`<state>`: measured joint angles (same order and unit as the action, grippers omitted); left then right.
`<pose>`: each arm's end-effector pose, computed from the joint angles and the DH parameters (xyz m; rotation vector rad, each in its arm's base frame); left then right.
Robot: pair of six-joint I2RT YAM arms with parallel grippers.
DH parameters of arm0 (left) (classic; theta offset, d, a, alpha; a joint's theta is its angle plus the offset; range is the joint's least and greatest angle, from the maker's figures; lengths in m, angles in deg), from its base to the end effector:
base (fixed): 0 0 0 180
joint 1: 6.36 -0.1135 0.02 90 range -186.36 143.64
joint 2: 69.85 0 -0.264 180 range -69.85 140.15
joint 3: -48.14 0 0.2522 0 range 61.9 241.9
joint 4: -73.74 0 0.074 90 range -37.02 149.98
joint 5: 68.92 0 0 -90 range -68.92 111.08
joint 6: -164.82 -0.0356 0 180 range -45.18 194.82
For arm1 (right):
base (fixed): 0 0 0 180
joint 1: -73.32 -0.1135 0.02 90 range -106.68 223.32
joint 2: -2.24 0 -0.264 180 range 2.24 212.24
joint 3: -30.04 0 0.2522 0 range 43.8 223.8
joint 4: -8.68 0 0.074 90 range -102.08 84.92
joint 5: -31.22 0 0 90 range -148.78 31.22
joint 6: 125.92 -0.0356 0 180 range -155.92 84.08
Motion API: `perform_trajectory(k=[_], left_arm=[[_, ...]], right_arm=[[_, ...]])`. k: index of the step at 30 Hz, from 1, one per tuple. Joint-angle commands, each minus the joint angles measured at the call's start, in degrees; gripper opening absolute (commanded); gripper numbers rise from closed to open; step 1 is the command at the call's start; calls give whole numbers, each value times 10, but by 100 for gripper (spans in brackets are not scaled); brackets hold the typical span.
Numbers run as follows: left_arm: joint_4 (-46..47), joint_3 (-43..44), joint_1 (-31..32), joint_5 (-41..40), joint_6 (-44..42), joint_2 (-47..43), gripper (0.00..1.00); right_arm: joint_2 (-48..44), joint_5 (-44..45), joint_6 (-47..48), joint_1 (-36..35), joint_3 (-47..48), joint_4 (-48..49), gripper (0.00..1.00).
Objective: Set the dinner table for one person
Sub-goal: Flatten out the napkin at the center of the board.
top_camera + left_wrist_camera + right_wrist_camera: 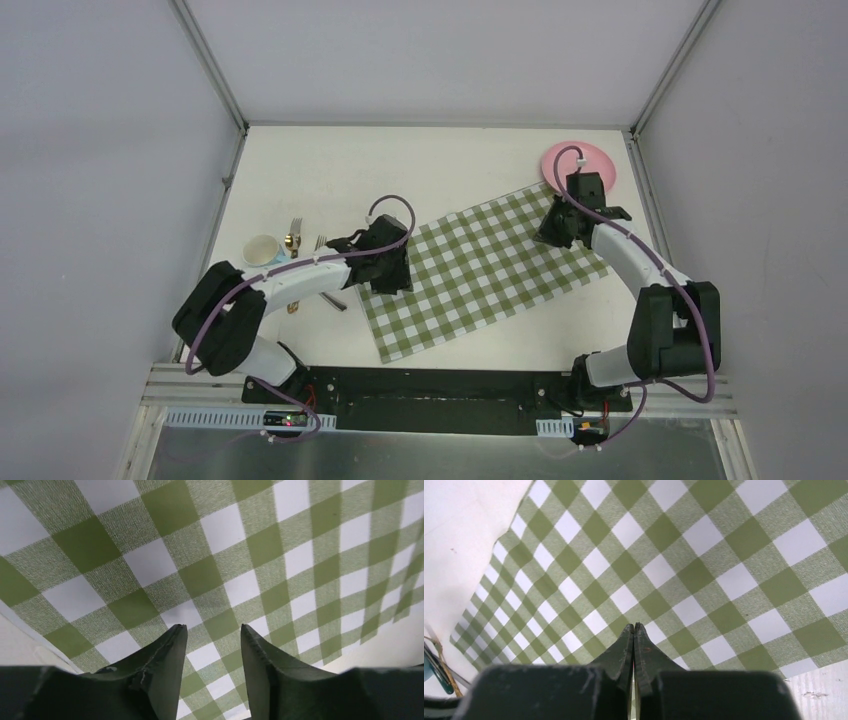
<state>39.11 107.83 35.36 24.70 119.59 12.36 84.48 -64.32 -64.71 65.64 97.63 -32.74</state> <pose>0.2050 -0.1858 0.1865 -0.0467 2.7013 -0.6078 0.2864 0.0421 0.2205 0.4360 2.5479 0.3655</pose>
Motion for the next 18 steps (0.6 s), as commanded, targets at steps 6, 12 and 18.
perform_trajectory(k=[6, 12, 18], left_arm=[[57, 3, 7, 21, 17, 79, 10], [33, 24, 6, -9, 27, 135, 0], [-99, 88, 4, -101, 40, 176, 0]], right_arm=[[-37, -11, 12, -33, 60, -37, 0], [-49, -10, 18, -37, 58, -43, 0], [-56, -7, 25, -36, 56, -49, 0]])
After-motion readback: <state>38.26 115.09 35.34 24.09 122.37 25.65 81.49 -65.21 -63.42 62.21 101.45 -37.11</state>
